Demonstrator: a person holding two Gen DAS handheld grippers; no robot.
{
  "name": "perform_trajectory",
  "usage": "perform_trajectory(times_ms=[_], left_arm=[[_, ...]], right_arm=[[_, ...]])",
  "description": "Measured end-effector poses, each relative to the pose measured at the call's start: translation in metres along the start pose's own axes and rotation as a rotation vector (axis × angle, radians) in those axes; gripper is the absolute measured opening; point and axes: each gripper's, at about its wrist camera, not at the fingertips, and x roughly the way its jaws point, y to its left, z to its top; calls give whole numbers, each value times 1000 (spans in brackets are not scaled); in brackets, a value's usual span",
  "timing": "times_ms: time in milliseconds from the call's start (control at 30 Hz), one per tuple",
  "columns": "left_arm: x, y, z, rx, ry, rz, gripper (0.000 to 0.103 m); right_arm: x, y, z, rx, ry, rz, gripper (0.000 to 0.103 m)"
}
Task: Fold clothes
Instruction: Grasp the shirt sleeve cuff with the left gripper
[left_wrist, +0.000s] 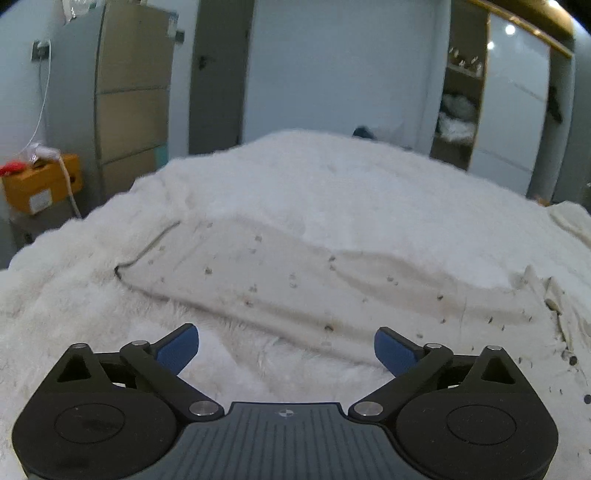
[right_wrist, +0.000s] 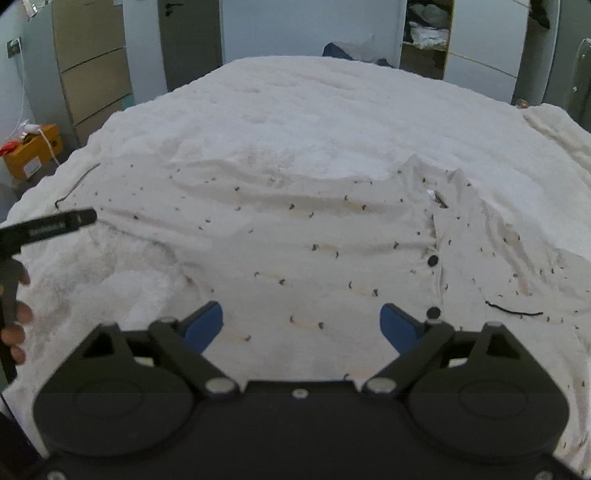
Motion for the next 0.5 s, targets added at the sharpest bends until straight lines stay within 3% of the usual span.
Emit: perform_trajectory(times_ms=[67, 267, 300, 433, 500], left_arm=[[2, 9, 4, -61, -4, -6, 103], [42, 96, 15, -599, 38, 11, 101], [57, 117, 12, -730, 40, 16, 93], [95, 163, 9, -980, 29, -11, 87], [108, 172, 13, -994, 38, 14, 86]], right_arm=[[0, -5, -2, 17, 4, 23, 83], [-7, -24, -8, 32, 6, 98, 85], [-9, -27, -10, 29, 5, 107, 86], [-17, -42, -15, 22, 0, 98, 86], [-21, -51, -17, 13, -3, 76, 87]])
